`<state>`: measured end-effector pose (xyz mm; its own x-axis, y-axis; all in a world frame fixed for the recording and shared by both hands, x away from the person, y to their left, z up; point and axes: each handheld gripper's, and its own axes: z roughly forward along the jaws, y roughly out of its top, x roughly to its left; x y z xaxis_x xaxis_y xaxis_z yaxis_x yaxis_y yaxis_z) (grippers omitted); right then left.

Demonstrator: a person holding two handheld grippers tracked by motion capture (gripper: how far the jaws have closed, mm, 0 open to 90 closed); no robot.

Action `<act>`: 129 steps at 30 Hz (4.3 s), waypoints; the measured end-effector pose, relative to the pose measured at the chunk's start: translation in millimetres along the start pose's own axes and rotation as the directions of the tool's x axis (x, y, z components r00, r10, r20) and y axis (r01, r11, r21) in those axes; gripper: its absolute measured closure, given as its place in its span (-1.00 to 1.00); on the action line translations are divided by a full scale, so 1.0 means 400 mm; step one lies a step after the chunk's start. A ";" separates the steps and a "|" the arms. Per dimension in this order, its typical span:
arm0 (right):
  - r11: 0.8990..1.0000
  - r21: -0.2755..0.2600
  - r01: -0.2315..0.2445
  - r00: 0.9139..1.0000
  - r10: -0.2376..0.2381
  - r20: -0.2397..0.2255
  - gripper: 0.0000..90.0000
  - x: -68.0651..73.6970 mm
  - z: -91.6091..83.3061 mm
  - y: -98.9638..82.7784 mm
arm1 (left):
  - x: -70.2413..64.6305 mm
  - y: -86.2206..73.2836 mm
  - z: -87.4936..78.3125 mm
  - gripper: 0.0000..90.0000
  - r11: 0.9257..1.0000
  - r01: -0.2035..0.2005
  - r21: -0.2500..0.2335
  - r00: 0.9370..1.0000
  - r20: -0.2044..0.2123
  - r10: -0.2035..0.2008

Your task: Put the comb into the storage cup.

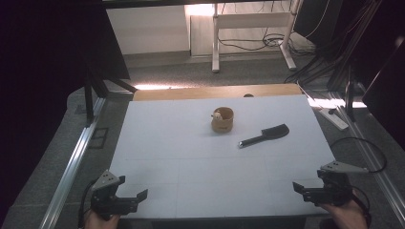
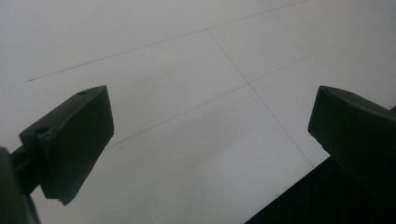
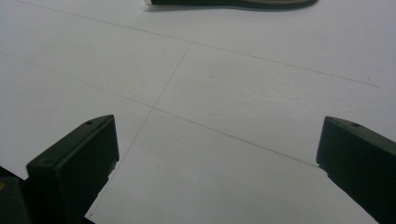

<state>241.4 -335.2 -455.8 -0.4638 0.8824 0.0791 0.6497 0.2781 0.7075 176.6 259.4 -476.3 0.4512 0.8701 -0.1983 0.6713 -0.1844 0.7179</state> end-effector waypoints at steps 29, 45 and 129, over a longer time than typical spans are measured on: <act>0.999 0.021 0.045 0.999 -0.044 -0.016 -0.99 0.009 0.004 0.001 | -0.004 0.003 0.005 -0.98 0.999 -0.028 0.015 0.999 0.016 0.028; 0.996 0.001 0.087 0.995 -0.087 -0.057 -1.00 0.016 0.010 0.014 | -0.001 0.001 0.004 -0.98 1.000 -0.016 0.011 1.000 0.021 0.016; 0.972 0.048 0.232 0.962 -0.222 -0.158 -1.00 0.050 0.174 0.214 | 0.003 0.003 0.006 -0.98 1.000 -0.014 0.016 0.999 0.034 0.013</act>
<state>329.6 -267.5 -442.3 -0.6853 0.7276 0.0302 0.5528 0.4928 0.6720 179.5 258.9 -477.3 0.4795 0.8517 -0.2115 0.6742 -0.2033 0.7100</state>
